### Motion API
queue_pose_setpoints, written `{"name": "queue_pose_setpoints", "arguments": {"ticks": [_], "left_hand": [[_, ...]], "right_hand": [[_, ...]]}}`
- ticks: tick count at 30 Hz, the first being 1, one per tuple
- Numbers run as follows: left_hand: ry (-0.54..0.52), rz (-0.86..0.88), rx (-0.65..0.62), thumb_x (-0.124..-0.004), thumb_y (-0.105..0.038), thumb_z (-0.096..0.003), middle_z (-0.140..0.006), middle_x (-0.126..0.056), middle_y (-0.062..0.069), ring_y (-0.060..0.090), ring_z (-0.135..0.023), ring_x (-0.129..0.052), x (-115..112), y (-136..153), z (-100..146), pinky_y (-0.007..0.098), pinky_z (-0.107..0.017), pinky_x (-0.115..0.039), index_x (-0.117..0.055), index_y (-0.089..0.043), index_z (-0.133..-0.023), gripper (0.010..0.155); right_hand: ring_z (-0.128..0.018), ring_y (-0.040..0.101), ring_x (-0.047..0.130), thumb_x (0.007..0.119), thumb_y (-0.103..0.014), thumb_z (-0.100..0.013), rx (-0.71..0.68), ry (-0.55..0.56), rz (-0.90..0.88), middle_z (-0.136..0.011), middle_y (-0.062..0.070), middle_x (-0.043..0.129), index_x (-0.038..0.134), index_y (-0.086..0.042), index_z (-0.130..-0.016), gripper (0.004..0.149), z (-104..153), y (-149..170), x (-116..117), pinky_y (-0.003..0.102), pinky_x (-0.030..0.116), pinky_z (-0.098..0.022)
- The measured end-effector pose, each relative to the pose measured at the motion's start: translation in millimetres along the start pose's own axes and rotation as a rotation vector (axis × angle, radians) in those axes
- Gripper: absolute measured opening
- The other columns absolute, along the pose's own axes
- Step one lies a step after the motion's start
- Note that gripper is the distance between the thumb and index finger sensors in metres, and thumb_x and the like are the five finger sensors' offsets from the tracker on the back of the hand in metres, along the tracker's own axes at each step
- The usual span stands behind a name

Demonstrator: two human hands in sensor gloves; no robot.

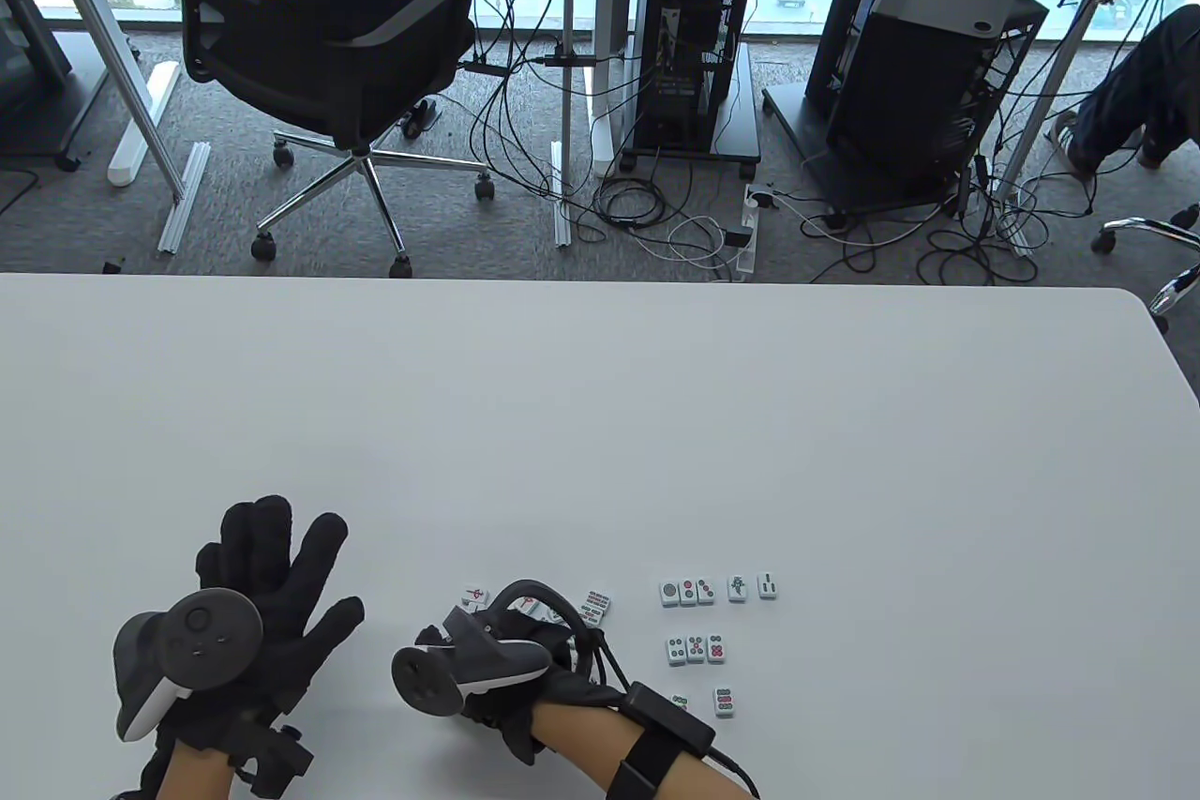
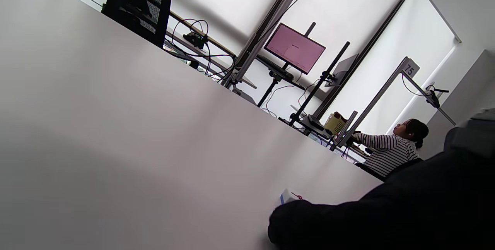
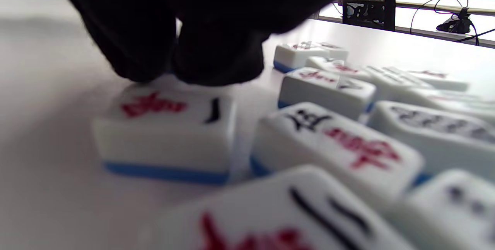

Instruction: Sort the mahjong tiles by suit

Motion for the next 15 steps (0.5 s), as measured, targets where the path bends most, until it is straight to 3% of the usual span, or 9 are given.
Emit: {"name": "queue_pose_setpoints", "arguments": {"ticks": [10,15], "left_hand": [[0.015,-0.016,0.000,-0.059,-0.072,-0.0462,-0.111,0.012,-0.016,0.015,-0.106,0.021,-2,1,0,0.055,-0.071,0.010,-0.029,-0.040,-0.113,0.080],[-0.001,-0.005,-0.004,-0.059,-0.072,-0.0462,-0.111,0.012,-0.016,0.015,-0.106,0.022,1,1,1,0.055,-0.071,0.010,-0.028,-0.040,-0.112,0.080]], "right_hand": [[-0.011,0.010,0.086,0.088,-0.036,-0.041,-0.046,0.003,-0.040,-0.040,0.001,0.095,0.075,-0.008,-0.091,0.059,-2,-3,0,0.026,0.078,-0.009],[-0.011,0.009,0.087,0.088,-0.038,-0.040,-0.104,0.110,-0.080,-0.040,0.000,0.096,0.077,-0.009,-0.090,0.059,24,6,-10,0.025,0.079,-0.009]]}}
Point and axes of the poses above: the tracker on the back of each hand, its own y axis roughly to the little-finger side, its own z axis roughly from the fingertips to the wrist, x = y × z, the point moved 3 cm from there along -z, roughly from the wrist to the fingertips
